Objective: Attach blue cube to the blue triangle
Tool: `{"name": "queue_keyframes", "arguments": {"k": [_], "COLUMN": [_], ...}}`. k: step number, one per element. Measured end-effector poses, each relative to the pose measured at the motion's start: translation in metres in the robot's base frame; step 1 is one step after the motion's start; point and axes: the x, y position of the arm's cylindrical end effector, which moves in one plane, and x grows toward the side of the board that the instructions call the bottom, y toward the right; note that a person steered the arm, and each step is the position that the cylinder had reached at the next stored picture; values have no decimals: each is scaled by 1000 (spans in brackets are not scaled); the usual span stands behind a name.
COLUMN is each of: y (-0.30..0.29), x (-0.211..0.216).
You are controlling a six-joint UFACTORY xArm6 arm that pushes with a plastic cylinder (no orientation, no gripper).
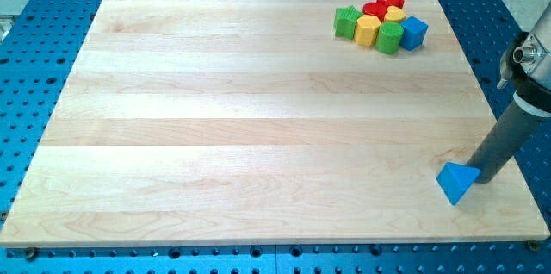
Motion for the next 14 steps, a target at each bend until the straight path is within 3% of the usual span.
{"name": "queue_keyframes", "arguments": {"k": [7, 8, 10, 11, 12, 13, 14], "y": [0, 3, 40, 11, -51, -57, -1], "x": [-18, -74, -314, -352, -346, -343, -344]}}
